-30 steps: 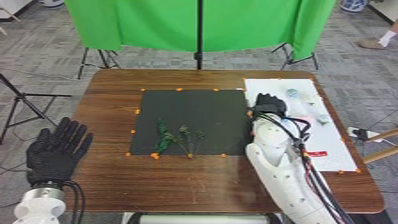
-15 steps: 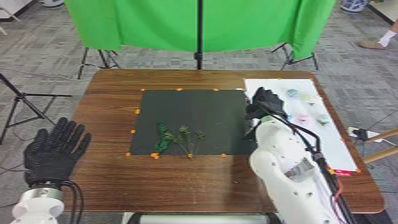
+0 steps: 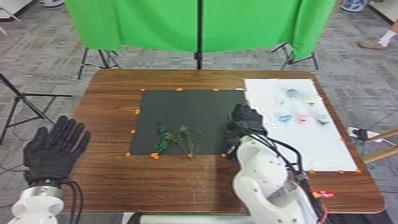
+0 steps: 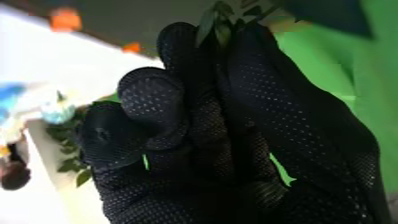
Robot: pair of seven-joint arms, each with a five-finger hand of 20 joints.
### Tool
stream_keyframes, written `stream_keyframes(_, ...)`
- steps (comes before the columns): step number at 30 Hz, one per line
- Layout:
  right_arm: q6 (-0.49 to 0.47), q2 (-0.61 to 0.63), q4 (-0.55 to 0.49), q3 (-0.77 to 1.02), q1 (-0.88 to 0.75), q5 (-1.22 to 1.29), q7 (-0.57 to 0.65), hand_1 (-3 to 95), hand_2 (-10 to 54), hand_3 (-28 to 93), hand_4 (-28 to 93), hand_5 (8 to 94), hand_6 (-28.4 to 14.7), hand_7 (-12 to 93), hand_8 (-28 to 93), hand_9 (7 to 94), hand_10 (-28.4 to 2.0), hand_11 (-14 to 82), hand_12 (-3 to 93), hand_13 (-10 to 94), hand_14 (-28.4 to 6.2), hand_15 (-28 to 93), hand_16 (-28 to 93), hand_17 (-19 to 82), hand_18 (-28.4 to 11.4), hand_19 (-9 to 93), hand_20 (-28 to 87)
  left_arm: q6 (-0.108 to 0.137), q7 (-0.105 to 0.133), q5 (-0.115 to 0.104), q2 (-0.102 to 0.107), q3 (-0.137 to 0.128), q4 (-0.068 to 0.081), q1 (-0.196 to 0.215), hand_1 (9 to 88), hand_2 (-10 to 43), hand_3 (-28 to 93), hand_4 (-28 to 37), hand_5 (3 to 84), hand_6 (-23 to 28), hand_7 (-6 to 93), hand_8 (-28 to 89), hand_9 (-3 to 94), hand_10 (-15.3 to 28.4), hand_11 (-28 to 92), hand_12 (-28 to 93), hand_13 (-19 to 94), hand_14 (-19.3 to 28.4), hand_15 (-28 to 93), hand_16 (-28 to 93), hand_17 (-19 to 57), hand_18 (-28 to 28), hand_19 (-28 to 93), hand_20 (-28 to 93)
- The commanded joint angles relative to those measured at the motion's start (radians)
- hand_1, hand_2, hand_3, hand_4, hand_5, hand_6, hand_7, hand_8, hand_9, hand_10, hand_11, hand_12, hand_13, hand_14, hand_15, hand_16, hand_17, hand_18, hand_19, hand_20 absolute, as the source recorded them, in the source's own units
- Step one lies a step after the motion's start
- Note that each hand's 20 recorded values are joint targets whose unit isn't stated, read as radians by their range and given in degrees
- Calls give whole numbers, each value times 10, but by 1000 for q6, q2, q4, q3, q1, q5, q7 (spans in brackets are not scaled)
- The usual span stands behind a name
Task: Arrange flowers
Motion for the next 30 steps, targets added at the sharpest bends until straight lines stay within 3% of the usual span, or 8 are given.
stream_keyframes(1, 1, -28, 21, -15, -26, -32, -24, 637, -95, 693, -245, 760, -13, 418, 218, 859, -111, 180, 519, 732, -114, 607, 488, 453, -257, 932, 486, 17, -11, -7, 1, 2, 4, 7, 302, 193, 735, -283, 480, 88, 154, -96, 406, 147, 218, 122, 307, 150, 429, -59, -38, 142, 357, 191)
stream_keyframes(5, 10, -40, 36, -27, -26, -50, -20, 634, -95, 695, -245, 752, -13, 428, 216, 852, -112, 187, 521, 729, -114, 613, 485, 454, -256, 932, 486, 21, -13, -6, 1, 2, 4, 7, 302, 193, 735, -283, 480, 88, 155, -96, 406, 146, 218, 122, 306, 149, 428, -59, -38, 142, 357, 191)
stream_keyframes(11, -51, -61, 39, -23, -37, -43, -22, 607, -95, 704, -247, 726, -20, 440, 204, 832, -119, 198, 513, 710, -121, 630, 481, 450, -258, 932, 489, 20, -13, -5, -1, 1, 5, 9, 302, 194, 735, -283, 480, 88, 155, -96, 406, 146, 219, 122, 307, 148, 429, -59, -38, 142, 357, 191)
stream_keyframes(15, -75, -63, 37, -16, -38, -21, -11, 568, -95, 700, -256, 691, -39, 374, 187, 810, -139, 143, 435, 692, -123, 610, 436, 435, -259, 932, 475, 16, -14, -6, -3, 4, 3, 13, 300, 193, 737, -282, 480, 86, 156, -96, 406, 146, 219, 122, 307, 148, 428, -59, -38, 142, 357, 191)
stream_keyframes(22, -68, -62, 27, -9, -38, -15, -6, 515, -95, 741, -260, 677, -68, 274, 174, 759, -171, 221, 351, 684, -135, 620, 404, 426, -262, 932, 473, 15, -11, -6, -3, 2, 4, 14, 301, 192, 736, -282, 480, 86, 157, -97, 406, 146, 219, 122, 307, 149, 428, -58, -38, 142, 358, 191)
stream_keyframes(24, -63, -61, 19, -5, -42, -13, -4, 498, -95, 755, -263, 670, -73, 261, 127, 747, -178, 247, 327, 683, -141, 632, 377, 426, -262, 932, 473, 17, -12, -7, -3, 2, 4, 13, 301, 192, 735, -282, 480, 86, 157, -97, 405, 147, 218, 121, 307, 149, 428, -58, -38, 142, 358, 191)
stream_keyframes(26, -59, -61, 14, -1, -44, -16, -3, 474, -95, 762, -254, 662, -78, 258, -32, 734, -188, 281, 281, 680, -146, 645, 349, 427, -263, 932, 474, 17, -10, -6, -5, 1, 3, 17, 301, 192, 735, -282, 480, 86, 157, -97, 405, 146, 218, 121, 306, 149, 428, -58, -38, 142, 358, 190)
stream_keyframes(30, -55, -49, -4, 13, -46, -10, 12, 458, -95, 767, -253, 652, -84, 238, -68, 721, -197, 296, 259, 675, -150, 653, 344, 427, -263, 932, 476, 20, -5, -11, -2, 3, 4, 18, 301, 192, 735, -282, 480, 86, 158, -97, 405, 145, 219, 122, 306, 149, 428, -58, -38, 142, 357, 190)
